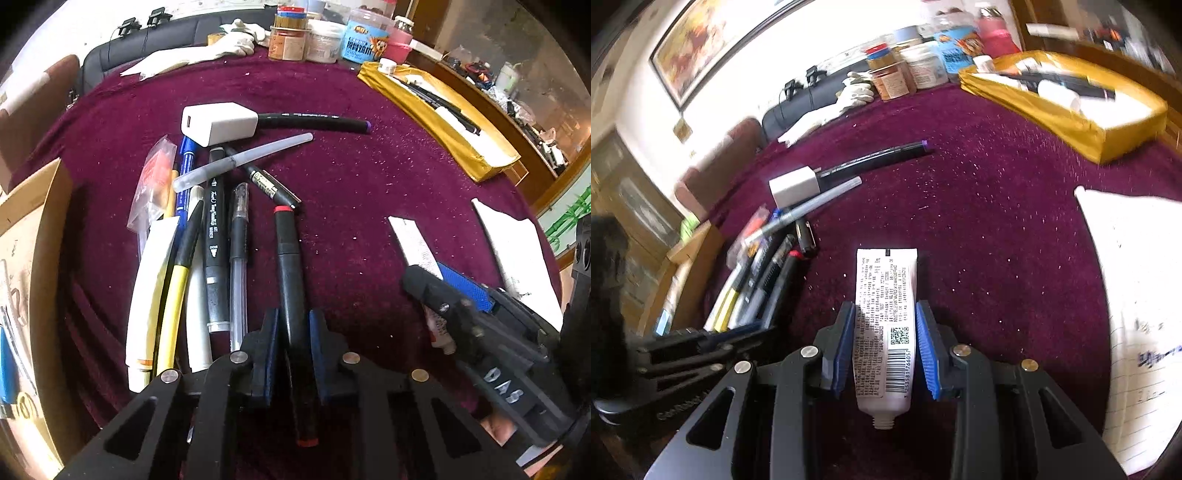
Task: Organize rigid objects
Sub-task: 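Grasp the black marker with the left tool while the right tool holds the white tube, then carry the black marker and white tube into the cardboard tray, open both tools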
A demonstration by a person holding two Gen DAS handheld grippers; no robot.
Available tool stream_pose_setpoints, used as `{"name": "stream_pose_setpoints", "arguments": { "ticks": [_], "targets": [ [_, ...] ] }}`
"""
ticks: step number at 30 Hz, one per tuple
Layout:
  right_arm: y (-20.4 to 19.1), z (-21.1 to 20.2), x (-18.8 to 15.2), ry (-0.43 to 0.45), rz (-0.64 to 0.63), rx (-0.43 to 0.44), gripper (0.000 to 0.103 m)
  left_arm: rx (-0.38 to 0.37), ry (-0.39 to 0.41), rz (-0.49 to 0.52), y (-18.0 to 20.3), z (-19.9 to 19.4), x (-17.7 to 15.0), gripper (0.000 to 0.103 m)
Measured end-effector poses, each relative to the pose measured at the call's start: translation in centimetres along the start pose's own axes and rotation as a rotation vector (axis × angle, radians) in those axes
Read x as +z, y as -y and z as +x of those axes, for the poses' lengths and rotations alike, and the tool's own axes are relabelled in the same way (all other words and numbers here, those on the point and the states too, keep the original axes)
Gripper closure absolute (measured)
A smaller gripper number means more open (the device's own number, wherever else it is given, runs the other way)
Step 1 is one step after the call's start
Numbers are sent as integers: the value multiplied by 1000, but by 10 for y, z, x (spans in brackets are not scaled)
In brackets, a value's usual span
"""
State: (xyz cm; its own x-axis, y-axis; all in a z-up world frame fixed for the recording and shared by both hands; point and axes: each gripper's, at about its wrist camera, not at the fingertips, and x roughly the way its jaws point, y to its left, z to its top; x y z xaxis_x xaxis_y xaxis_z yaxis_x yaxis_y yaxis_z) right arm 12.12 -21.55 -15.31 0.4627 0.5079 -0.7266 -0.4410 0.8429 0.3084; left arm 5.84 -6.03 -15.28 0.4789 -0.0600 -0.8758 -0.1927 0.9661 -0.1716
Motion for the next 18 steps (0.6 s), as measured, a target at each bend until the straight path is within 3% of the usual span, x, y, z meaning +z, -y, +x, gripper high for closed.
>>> {"name": "stream_pose_setpoints", "arguments": {
  "ticks": [2, 5, 8, 13, 18],
  "targets": [
    [-6, -2, -2, 16, -30, -29, 72, -139, 17, -45, -9, -8, -5, 88],
    [-9, -14, -5, 95, -46, -21, 72, -183, 67, -91, -21, -30, -11, 88],
    [-13, -23, -9, 108, -20, 20, 72, -246, 87, -156, -41, -56, -21, 88],
    [-54, -50, -6, 123, -49, 243, 72, -243, 172, -206, -81, -120, -42, 88],
    [-120, -52, -5, 48, -134, 449, 72, -160, 259, -297, -146, -172, -69, 88]
  ]
}}
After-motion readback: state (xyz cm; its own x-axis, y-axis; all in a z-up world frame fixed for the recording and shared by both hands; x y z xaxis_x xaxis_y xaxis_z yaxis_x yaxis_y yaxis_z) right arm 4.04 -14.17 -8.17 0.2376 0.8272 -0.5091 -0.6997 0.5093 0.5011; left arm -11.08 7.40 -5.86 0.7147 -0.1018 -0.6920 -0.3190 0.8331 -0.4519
